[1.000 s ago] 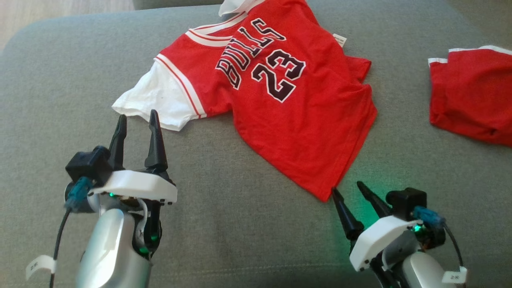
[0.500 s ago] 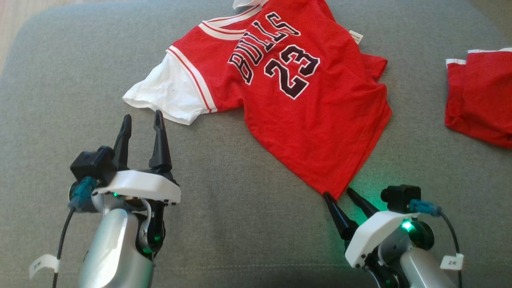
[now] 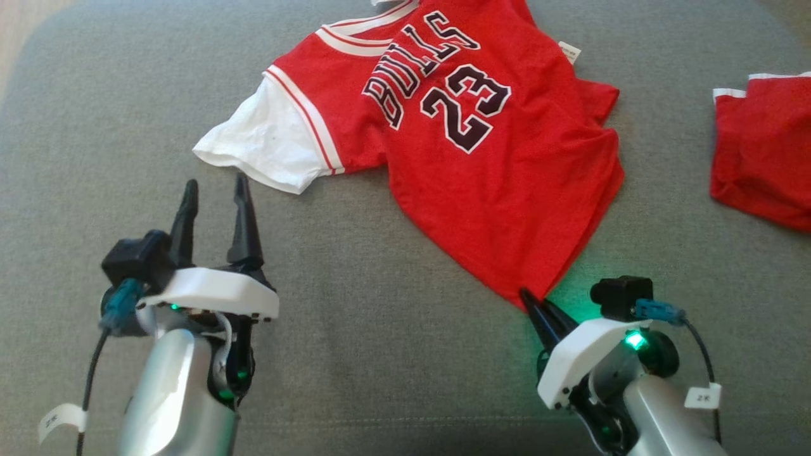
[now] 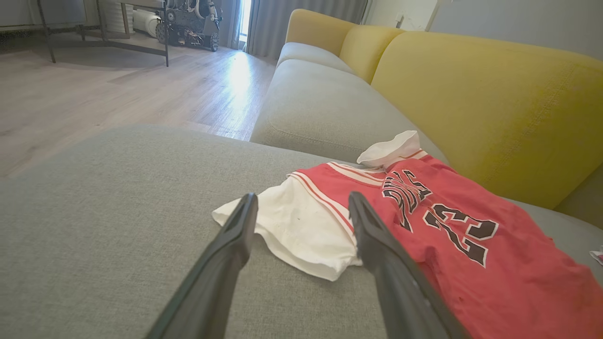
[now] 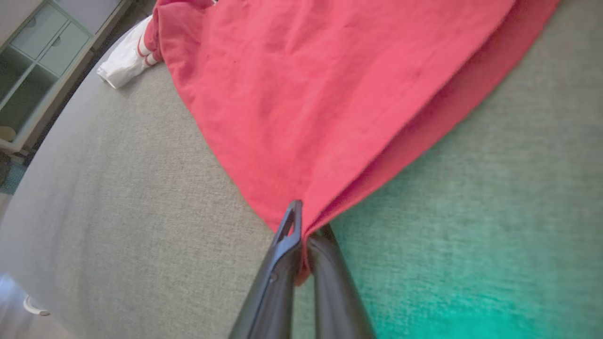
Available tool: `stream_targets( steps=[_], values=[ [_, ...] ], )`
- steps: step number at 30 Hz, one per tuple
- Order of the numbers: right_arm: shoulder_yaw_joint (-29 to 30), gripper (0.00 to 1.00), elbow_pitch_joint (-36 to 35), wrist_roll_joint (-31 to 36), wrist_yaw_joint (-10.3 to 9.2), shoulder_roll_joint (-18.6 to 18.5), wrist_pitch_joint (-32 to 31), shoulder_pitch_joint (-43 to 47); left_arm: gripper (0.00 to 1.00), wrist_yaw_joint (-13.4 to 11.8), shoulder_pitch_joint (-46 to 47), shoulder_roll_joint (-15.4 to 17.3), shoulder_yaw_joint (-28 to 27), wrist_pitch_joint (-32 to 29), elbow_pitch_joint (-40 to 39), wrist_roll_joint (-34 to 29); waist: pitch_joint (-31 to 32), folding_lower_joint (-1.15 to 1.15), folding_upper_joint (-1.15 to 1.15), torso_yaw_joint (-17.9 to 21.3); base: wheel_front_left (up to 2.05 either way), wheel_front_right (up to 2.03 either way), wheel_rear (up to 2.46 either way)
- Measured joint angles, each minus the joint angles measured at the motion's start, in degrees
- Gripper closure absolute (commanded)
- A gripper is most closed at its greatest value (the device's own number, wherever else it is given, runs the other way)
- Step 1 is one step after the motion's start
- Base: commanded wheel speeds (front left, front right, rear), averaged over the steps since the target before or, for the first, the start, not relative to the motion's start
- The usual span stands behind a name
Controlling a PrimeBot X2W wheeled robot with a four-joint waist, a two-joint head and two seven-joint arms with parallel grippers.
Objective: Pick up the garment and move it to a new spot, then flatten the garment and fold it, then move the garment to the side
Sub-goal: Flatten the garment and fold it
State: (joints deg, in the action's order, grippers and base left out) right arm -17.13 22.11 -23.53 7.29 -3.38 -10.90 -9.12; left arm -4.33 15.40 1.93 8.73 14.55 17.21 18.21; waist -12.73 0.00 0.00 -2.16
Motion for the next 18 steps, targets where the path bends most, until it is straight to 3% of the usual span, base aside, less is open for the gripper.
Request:
stream_targets(
  steps=[8,18],
  values=[
    [9.61,1.0,-0.36,5.37,0.0,-1.03,1.86,0.04,0.0,0.42,0.14,-0.01,-1.98,0.0,1.55,-1.62,0.42,0.0,0.0,2.64,0.0,0.0,0.0],
    [18.31,1.0,-1.18,11.39,0.0,-1.15,2.44,0.15,0.0,2.8,0.29,0.01,-2.55,0.0,7.13,-4.02,0.37,0.0,0.0,5.33,0.0,0.0,0.0]
  ],
)
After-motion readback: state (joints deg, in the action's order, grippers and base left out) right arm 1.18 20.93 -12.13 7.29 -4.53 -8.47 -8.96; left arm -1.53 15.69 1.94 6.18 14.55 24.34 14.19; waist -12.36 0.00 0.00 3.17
